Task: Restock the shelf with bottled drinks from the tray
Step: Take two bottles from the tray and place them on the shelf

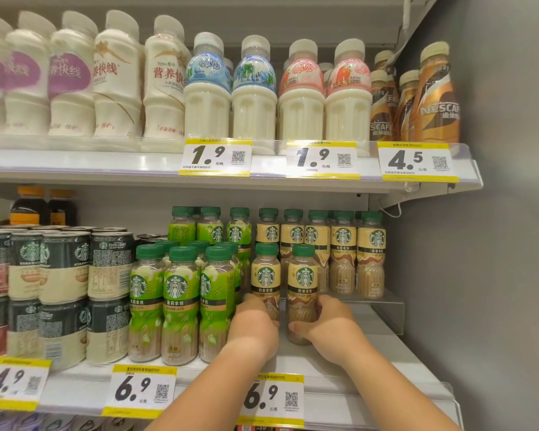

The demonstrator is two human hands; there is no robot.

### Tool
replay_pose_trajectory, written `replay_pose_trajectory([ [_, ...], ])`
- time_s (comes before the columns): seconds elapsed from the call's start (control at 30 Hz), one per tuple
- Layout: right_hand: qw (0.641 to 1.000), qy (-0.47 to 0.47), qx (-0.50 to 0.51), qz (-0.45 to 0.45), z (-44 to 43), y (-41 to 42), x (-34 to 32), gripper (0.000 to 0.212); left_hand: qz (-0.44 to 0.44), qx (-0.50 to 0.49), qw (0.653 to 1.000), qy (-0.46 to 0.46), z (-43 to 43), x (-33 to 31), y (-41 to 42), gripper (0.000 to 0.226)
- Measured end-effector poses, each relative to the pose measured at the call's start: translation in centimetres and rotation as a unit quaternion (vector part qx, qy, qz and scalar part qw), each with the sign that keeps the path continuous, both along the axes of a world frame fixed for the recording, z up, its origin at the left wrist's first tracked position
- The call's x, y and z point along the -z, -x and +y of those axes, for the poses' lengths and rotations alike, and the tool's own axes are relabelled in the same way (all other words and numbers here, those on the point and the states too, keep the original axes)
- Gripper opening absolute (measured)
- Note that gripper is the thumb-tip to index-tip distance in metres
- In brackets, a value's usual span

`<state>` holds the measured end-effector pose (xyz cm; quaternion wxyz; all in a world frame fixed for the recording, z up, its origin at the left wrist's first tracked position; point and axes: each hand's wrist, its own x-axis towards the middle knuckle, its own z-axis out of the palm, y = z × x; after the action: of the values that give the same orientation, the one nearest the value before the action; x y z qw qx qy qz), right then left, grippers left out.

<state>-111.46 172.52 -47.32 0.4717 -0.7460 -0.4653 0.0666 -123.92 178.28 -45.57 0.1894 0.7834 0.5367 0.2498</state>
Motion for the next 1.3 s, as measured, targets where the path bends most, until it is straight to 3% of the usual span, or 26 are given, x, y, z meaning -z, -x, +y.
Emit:
replay_pose_trajectory([
  [0.67, 0.999, 0.026, -0.006, -0.039, -0.8, 0.6, -0.3, 0.055, 0.023, 0.014, 0.999, 0.018, -0.8, -0.4, 0.3, 0.07],
  [0.77, 0.985, 0.106, 0.013, -0.133, -1.8, 0.8, -0.6, 0.065, 0.059, 0.028, 0.998, 0.02, -0.9, -0.4, 0.6, 0.075],
  [0.93, 0.94, 0.242, 0.054, -0.235, -2.7, 1.8, -1.2, 0.089, 0.048, 0.079, 0.996, 0.008, -1.4, -1.5, 1.9, 0.037],
  [1.03, 0.938, 0.271, 0.043, -0.214, -3.0, 2.9, -1.5, 0.092, 0.043, 0.093, 0.995, -0.011, -2.3, -1.5, 3.4, 0.03],
  [1.13, 0.943, 0.288, 0.034, -0.165, -2.9, 3.8, -1.4, 0.092, 0.065, 0.115, 0.991, -0.019, -3.0, -1.0, 4.6, 0.044],
  [1.23, 0.94, 0.293, 0.051, -0.167, -2.7, 4.2, -1.2, 0.093, 0.082, 0.148, 0.985, -0.037, -3.6, -0.6, 5.7, 0.057],
  [1.3, 0.935, 0.293, 0.072, -0.184, -2.7, 4.4, -1.1, 0.094, 0.079, 0.175, 0.979, -0.072, -4.0, -0.4, 6.4, 0.049],
])
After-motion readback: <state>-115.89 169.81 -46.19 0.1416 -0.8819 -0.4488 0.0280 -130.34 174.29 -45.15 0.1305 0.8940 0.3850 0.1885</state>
